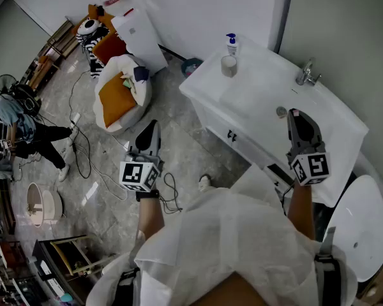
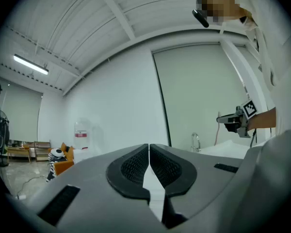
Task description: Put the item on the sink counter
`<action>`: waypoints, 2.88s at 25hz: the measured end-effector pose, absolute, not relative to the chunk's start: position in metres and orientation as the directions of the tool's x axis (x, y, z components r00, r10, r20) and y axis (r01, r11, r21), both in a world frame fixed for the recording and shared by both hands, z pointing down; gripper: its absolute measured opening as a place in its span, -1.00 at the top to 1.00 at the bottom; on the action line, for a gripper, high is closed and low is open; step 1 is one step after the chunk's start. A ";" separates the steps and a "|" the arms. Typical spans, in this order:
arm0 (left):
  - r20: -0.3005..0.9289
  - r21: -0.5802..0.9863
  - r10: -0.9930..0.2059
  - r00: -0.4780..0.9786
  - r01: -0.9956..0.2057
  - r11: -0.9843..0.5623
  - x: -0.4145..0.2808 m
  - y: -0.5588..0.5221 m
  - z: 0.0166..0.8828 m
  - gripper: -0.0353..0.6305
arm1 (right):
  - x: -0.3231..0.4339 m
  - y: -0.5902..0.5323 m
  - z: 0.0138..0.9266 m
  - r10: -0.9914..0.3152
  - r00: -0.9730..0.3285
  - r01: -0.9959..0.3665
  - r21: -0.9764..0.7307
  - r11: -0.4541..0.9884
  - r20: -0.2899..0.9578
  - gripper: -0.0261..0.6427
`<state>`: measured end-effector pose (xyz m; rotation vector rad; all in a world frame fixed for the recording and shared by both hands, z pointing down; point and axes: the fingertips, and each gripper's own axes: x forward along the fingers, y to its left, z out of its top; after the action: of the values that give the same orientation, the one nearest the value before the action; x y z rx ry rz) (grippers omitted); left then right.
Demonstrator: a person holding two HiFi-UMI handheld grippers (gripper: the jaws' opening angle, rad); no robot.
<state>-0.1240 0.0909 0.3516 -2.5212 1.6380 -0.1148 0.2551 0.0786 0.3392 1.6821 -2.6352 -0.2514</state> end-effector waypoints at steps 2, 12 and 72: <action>-0.007 -0.149 -0.914 0.405 -0.904 -0.400 -0.125 0.092 0.353 0.83 | 0.253 0.078 0.340 -0.902 -0.424 -0.901 0.138 0.411 -0.081 0.85; -0.006 -0.143 -0.914 0.406 -0.905 -0.401 -0.128 0.097 0.356 0.83 | 0.246 0.082 0.342 -0.899 -0.432 -0.898 0.137 0.419 -0.077 0.85; 0.000 -0.114 -0.890 0.455 -0.885 -0.452 -0.179 -0.111 0.364 0.83 | 0.215 -0.107 0.331 -0.929 -0.361 -0.931 0.081 0.355 -0.080 0.85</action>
<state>-0.1786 -0.1106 0.3638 -2.5960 1.5879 -0.0904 0.2151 -0.1070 0.3311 1.7873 -2.6024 -0.1773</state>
